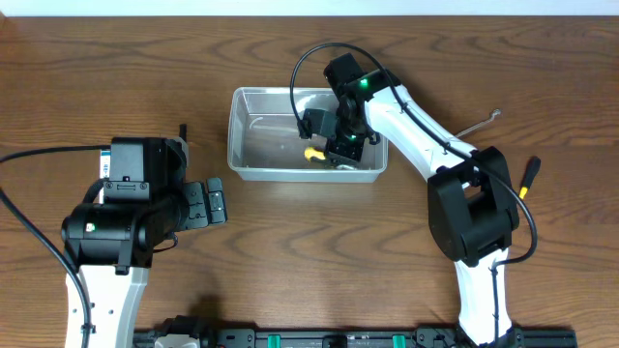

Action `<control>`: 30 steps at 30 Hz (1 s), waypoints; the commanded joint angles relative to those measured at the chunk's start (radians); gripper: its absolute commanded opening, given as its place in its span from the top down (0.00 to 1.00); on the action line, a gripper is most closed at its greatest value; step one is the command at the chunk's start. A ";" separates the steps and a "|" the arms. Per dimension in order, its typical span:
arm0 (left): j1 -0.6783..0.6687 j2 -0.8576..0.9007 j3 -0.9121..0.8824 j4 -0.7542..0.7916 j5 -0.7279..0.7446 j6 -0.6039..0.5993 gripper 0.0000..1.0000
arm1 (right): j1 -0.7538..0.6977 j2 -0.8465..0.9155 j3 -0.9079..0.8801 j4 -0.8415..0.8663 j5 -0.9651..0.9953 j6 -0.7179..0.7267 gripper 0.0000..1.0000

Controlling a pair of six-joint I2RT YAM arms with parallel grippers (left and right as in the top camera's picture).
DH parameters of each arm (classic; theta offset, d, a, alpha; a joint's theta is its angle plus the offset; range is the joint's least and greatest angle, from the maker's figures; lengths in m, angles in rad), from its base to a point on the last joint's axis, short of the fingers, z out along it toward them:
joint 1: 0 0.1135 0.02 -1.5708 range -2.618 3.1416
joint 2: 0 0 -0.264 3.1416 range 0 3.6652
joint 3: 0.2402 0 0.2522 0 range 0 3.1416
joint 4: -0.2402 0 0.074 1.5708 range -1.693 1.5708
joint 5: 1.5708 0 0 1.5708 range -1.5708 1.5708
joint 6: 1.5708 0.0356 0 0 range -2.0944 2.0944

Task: Pack container
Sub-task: 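Carry the screwdriver into the clear container and release it, then move the right gripper to the silver wrench and grasp it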

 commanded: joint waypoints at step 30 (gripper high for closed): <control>0.497 0.071 0.283 -0.100 0.095 0.150 0.02 | -0.432 -0.268 0.333 -0.289 0.314 1.334 0.01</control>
